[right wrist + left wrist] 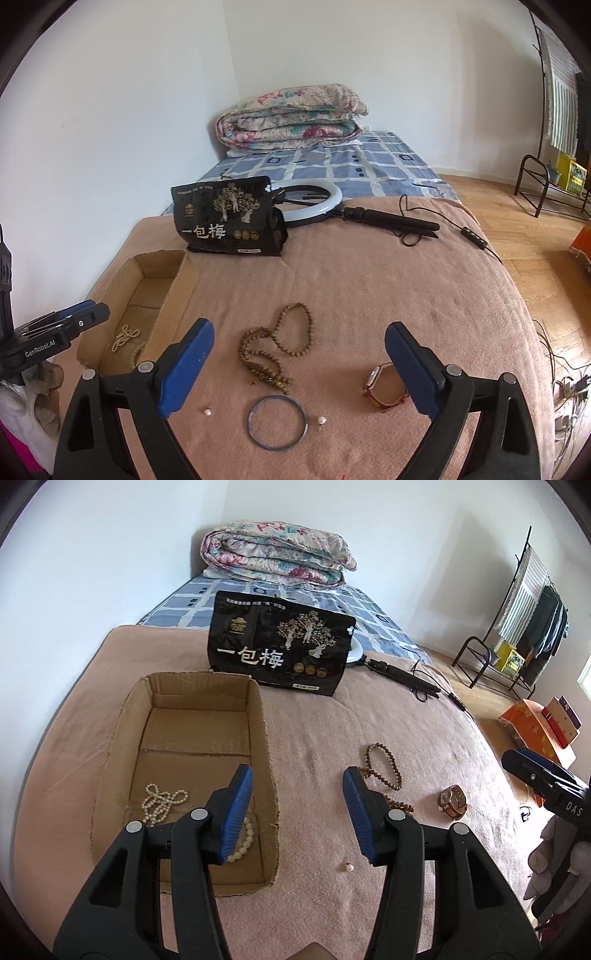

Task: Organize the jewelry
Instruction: 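Move the left tool to the brown wooden-bead mala while the right tool approaches the red-strap watch, then close the left tool on the wooden-bead mala while the right tool grips the watch, then lift and carry the mala and the watch in both tools over the cardboard box, then open the left tool to drop the mala while the right tool releases the watch into the box, then withdraw both tools from the box toward the dark bangle and loose pearls, then move the left tool to a pearl earring while the right tool approaches the dark blue bangle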

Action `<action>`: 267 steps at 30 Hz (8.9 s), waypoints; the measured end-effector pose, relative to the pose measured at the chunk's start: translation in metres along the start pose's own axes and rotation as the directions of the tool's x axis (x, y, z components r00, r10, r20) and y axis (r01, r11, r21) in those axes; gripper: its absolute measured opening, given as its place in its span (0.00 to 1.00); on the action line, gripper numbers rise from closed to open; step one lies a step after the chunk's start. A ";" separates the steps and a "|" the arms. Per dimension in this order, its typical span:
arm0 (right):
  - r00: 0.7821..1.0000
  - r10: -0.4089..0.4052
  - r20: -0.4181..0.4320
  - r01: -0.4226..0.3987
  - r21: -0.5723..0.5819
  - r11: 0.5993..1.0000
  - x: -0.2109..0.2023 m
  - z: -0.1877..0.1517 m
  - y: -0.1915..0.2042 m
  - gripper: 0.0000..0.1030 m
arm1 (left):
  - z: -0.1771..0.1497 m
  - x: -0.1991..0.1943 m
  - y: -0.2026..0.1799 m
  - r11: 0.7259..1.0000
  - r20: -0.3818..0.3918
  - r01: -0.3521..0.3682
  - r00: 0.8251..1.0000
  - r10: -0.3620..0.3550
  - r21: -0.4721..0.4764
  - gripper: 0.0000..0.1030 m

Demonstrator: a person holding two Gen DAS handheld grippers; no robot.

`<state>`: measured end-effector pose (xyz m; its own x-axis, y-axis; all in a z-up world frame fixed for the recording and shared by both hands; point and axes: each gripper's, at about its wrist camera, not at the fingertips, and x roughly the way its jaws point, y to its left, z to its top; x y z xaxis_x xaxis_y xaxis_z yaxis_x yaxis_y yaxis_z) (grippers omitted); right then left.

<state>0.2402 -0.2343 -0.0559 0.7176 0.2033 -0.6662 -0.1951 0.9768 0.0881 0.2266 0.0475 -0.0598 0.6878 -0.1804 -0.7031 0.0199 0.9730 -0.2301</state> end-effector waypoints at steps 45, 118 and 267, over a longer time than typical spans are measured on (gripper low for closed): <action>0.933 -0.084 -0.349 0.130 0.109 0.986 0.095 -0.053 -0.097 0.93 | -0.030 0.170 -0.083 0.989 -0.304 -0.053 0.953 0.010 -0.135 0.50; 0.978 -0.031 -0.204 0.042 0.051 0.998 0.024 -0.004 -0.038 0.58 | 0.072 -0.013 -0.058 0.996 0.095 0.085 0.992 -0.083 -0.017 0.04; 0.971 -0.073 -0.228 0.034 -0.171 0.985 -0.010 -0.075 -0.046 0.94 | -0.089 0.020 -0.091 0.963 -0.168 0.093 0.985 -0.051 0.253 0.44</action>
<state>0.1923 -0.2858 -0.1087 0.5588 0.1110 -0.8218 -0.2822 0.9573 -0.0625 0.1747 -0.0576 -0.1128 0.5545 -0.2515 -0.7933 0.2667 0.9567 -0.1169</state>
